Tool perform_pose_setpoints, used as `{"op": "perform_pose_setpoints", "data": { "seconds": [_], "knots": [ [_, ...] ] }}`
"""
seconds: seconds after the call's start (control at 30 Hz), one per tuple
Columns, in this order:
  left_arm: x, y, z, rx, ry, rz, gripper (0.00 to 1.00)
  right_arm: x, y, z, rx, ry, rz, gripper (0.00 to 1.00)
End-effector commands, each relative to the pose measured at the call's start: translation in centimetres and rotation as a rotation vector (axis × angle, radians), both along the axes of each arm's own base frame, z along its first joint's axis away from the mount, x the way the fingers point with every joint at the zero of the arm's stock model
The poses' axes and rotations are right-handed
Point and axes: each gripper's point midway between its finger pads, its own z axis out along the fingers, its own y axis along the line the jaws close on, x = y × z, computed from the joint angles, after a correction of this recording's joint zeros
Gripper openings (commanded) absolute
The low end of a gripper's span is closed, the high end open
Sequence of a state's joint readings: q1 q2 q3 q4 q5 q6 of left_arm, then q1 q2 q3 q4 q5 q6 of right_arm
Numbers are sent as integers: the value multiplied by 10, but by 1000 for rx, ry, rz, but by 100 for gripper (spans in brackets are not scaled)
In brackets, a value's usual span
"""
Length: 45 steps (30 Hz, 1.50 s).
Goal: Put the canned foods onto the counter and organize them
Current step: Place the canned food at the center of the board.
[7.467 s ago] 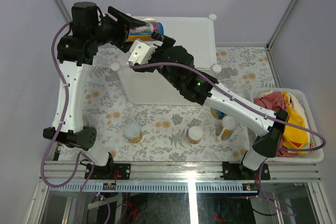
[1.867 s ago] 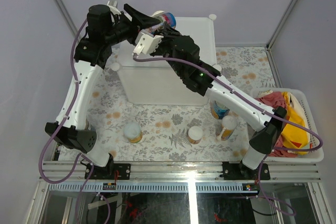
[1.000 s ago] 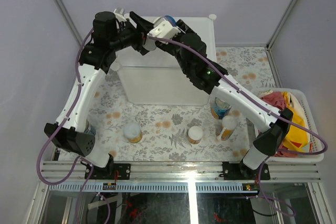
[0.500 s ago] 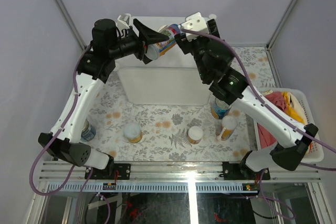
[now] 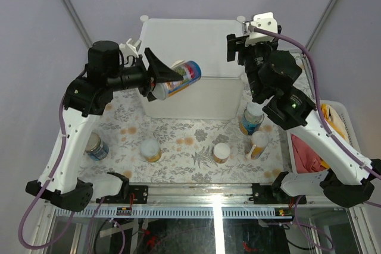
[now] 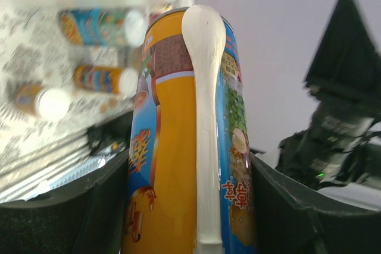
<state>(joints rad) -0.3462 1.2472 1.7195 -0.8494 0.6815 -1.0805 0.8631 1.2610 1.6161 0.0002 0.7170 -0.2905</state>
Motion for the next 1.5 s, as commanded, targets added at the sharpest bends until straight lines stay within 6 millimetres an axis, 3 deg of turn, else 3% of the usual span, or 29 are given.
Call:
{"op": "perform_pose_setpoints", "data": {
  "seconds": [0.0,0.37,0.73,0.97,1.47],
  "knots": [
    [-61,-1,-13,37,-21,-219,0,-15,-8,3,53,34,30,79],
    [-83,-5,-108,329,94,-223,0,-24,-6,-18,40,117,62,79],
    [-84,-18,-194,660,132,-248,0,-32,2,-53,17,201,123,79],
    [-94,-37,-231,764,156,-325,0,-40,3,-58,21,214,161,80],
    [-119,-51,-297,901,247,-487,0,-52,3,-48,37,191,221,81]
  ]
}}
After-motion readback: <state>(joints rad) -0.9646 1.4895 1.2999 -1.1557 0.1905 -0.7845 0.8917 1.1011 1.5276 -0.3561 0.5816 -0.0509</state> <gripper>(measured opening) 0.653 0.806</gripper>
